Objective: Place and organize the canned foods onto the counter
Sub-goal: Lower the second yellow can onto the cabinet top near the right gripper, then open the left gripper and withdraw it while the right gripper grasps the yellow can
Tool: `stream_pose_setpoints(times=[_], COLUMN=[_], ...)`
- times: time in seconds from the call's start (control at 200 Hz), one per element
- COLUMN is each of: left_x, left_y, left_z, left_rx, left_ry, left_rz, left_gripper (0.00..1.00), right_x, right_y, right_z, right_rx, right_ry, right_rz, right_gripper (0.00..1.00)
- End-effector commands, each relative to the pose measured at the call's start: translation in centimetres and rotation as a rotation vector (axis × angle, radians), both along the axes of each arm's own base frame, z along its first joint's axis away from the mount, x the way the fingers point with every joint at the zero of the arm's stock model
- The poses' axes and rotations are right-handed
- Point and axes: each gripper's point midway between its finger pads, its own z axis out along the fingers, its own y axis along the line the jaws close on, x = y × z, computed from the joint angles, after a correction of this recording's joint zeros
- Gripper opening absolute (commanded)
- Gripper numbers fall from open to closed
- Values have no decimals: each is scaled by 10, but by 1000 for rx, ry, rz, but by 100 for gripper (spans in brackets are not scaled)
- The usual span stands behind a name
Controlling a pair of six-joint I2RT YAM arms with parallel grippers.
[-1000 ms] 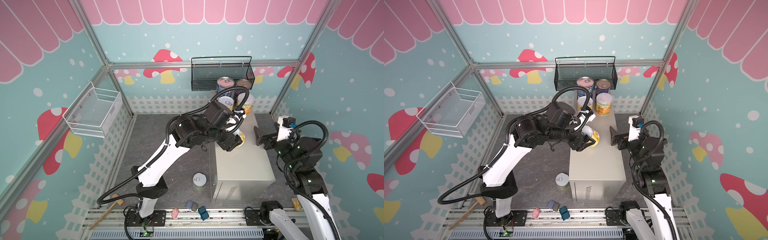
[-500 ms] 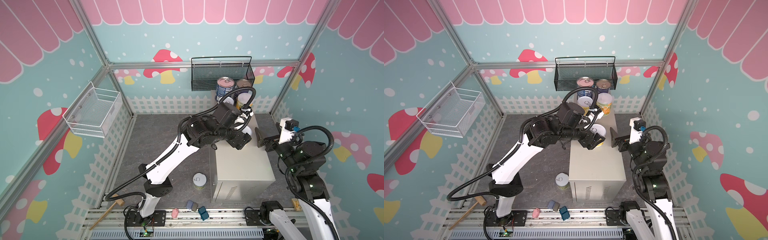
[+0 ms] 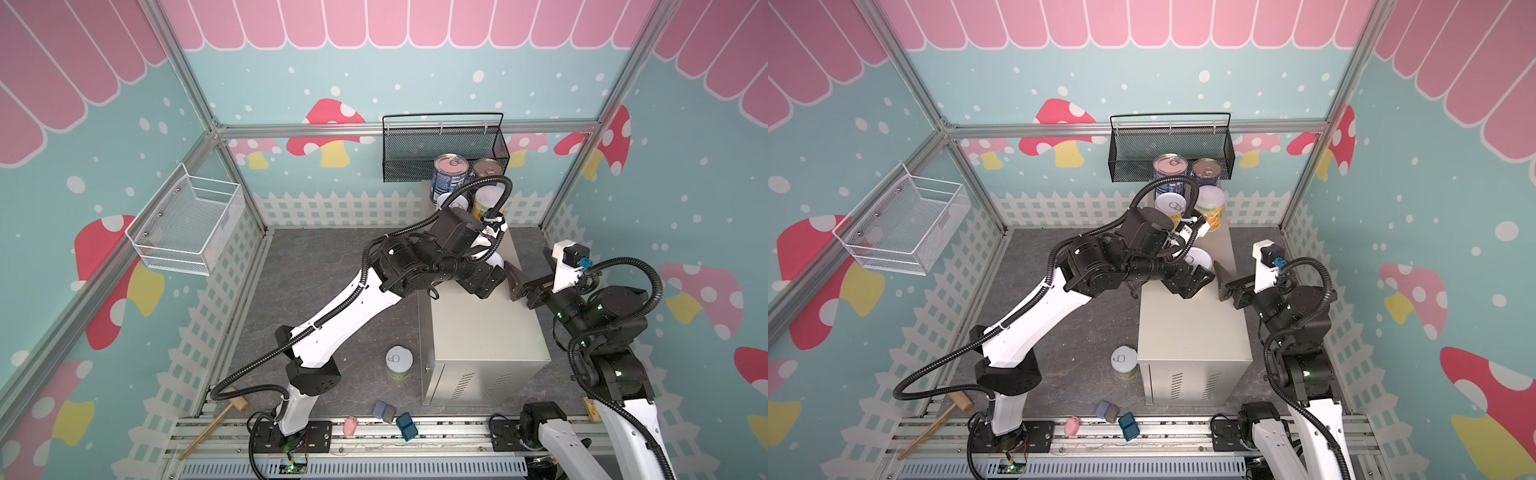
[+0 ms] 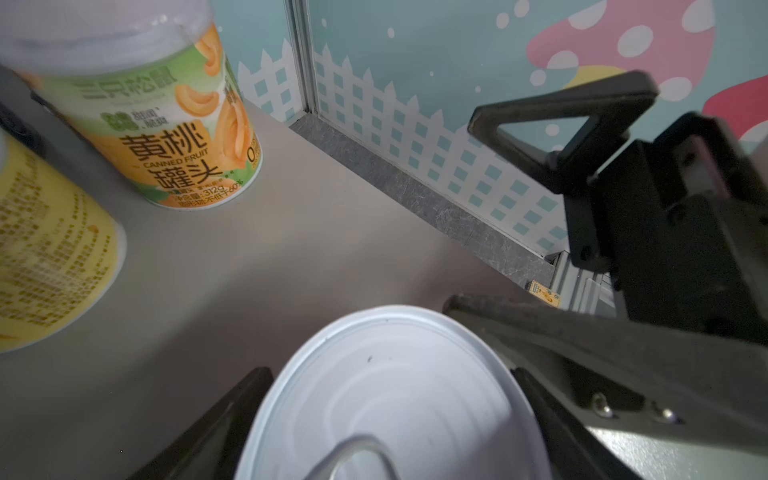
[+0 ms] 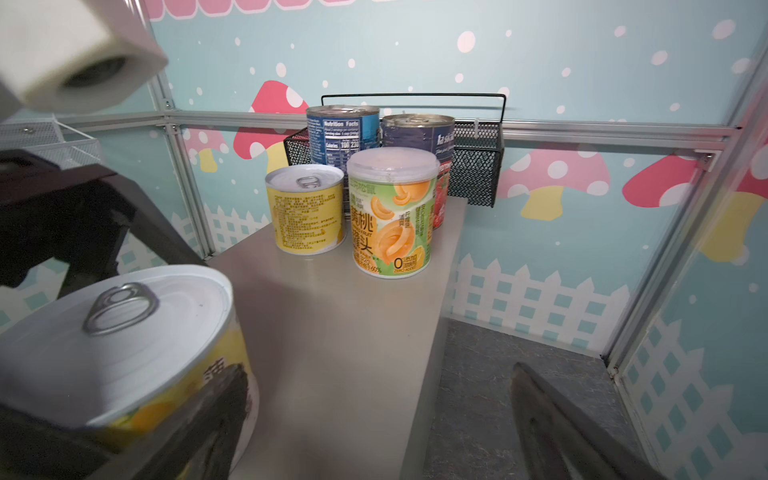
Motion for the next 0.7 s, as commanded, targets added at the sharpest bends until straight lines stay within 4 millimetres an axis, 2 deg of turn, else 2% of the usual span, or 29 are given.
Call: stream_pose_setpoints(times=[0.0, 0.115, 0.27, 0.395, 0.5, 0.58, 0.696], left_x=[-11, -12, -9, -3, -1, 0, 0], left_y=[22, 53, 102, 144, 169, 184, 191], left_z=[58, 78, 90, 91, 86, 81, 70], left_rx=[-154, -209, -280, -311, -312, -314, -318], left_ry=[-55, -74, -85, -91, -89, -86, -63], left_rz=[-23, 10, 90, 174, 226, 259, 271], left_gripper=[90, 93, 96, 97, 98, 98, 98], right_x=[-17, -22, -33, -40, -45, -44, -41], right_y=[23, 31, 50, 62, 73, 76, 81], right_z=[11, 13, 13, 13, 14, 15, 17], right_rx=[-51, -76, -109, -121, -110, -93, -70], right_ry=[-94, -110, -122, -119, -113, -110, -109], right_rz=[148, 203, 333, 432, 523, 544, 583], right_gripper=[100, 99, 99, 99, 100, 100, 100])
